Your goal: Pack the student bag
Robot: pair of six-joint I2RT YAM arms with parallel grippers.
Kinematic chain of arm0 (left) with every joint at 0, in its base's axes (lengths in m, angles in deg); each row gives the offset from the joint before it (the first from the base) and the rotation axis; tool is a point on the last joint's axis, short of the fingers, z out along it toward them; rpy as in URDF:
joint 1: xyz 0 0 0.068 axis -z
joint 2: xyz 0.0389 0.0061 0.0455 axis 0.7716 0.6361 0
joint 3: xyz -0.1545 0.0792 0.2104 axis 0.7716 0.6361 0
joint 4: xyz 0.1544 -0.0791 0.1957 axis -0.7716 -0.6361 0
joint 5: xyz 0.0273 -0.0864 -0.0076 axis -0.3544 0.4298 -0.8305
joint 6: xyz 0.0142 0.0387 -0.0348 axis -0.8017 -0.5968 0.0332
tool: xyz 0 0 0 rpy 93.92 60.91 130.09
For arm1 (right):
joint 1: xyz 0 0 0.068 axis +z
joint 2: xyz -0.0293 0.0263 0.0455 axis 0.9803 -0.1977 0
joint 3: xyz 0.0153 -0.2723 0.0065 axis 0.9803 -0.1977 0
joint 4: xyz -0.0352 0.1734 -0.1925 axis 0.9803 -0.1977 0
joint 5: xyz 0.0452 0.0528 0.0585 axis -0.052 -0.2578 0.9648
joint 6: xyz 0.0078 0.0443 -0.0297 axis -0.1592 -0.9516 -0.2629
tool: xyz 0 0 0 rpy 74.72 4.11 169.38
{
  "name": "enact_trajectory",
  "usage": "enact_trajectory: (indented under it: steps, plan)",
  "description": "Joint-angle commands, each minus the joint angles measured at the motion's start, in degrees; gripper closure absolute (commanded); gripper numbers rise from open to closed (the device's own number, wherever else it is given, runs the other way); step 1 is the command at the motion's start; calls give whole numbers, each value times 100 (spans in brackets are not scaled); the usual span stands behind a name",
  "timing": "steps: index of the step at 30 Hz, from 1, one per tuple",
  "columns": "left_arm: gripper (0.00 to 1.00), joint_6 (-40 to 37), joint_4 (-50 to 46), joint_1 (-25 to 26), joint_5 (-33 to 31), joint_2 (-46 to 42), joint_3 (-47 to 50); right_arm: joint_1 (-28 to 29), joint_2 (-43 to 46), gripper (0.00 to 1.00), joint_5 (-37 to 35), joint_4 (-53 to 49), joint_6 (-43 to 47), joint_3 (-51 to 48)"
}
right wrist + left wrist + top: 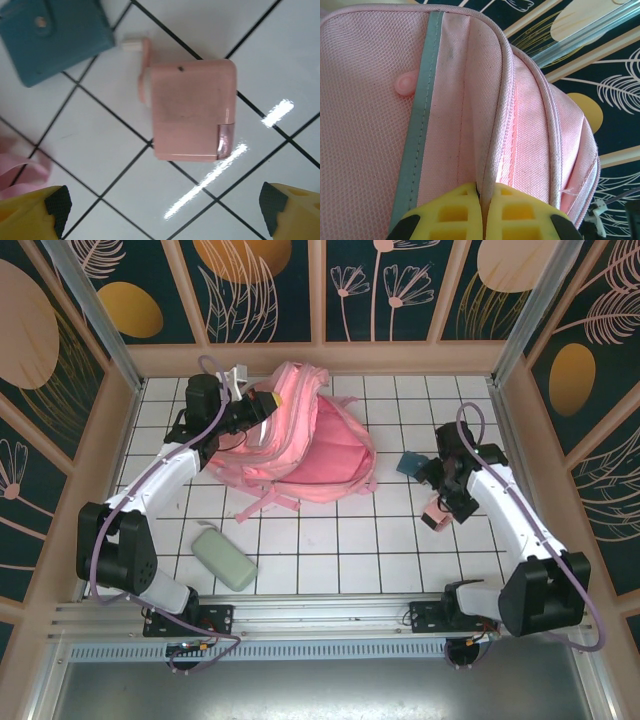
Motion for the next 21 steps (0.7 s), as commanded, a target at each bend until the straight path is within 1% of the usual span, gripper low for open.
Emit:
enact_trajectory:
  steps: [1,5,9,14,16,21]
  plan:
    - [100,102,705,-29,161,-356,-15,-171,-22,1,41,-127,-16,-235]
    - [100,87,720,-32,174,-394,-15,-316,-124,1,138,140,127,-497]
    - [100,82,733,-32,206,-418,-12,-404,-279,1,340,613,313,-797]
    - [100,75,776,-29,224,-408,33,-451,-526,1,339,934,433,-847]
    - [100,93,806,-29,260,-404,47,-465,-625,1,503,1071,484,-856]
    - [100,93,841,-26,293,-428,56,-494,-879,1,393,1128,520,-811]
